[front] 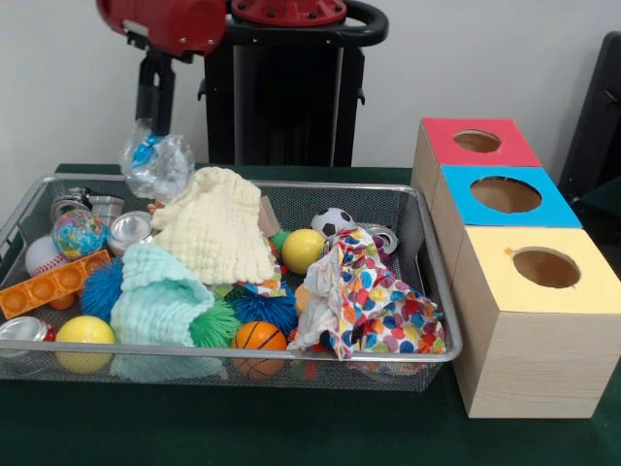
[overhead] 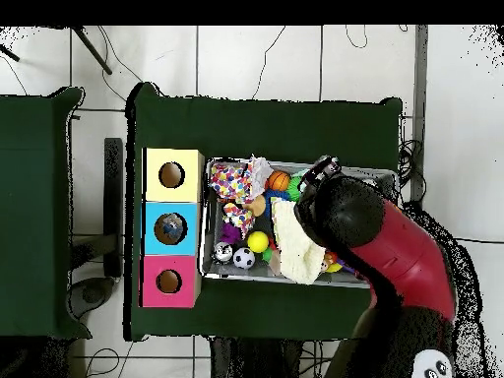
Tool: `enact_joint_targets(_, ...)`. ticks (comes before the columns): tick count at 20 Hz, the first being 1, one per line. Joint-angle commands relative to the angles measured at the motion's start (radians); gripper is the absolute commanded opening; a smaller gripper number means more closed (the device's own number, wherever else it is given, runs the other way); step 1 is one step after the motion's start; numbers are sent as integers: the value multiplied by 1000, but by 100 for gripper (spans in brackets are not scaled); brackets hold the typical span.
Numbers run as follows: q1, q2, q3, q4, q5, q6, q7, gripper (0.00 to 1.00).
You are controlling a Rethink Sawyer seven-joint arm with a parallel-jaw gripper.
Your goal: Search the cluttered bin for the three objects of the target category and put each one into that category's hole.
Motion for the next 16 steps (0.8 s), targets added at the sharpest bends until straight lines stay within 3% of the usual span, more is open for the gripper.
enact_joint_targets(1, 16, -33, 98, 145, -131, 100, -43, 0)
enact_joint_targets(7, 27, -56, 167, 212, -198, 83, -102, 0)
enact_joint_targets(16, 80, -73, 230, 288, -245, 34, -19, 0)
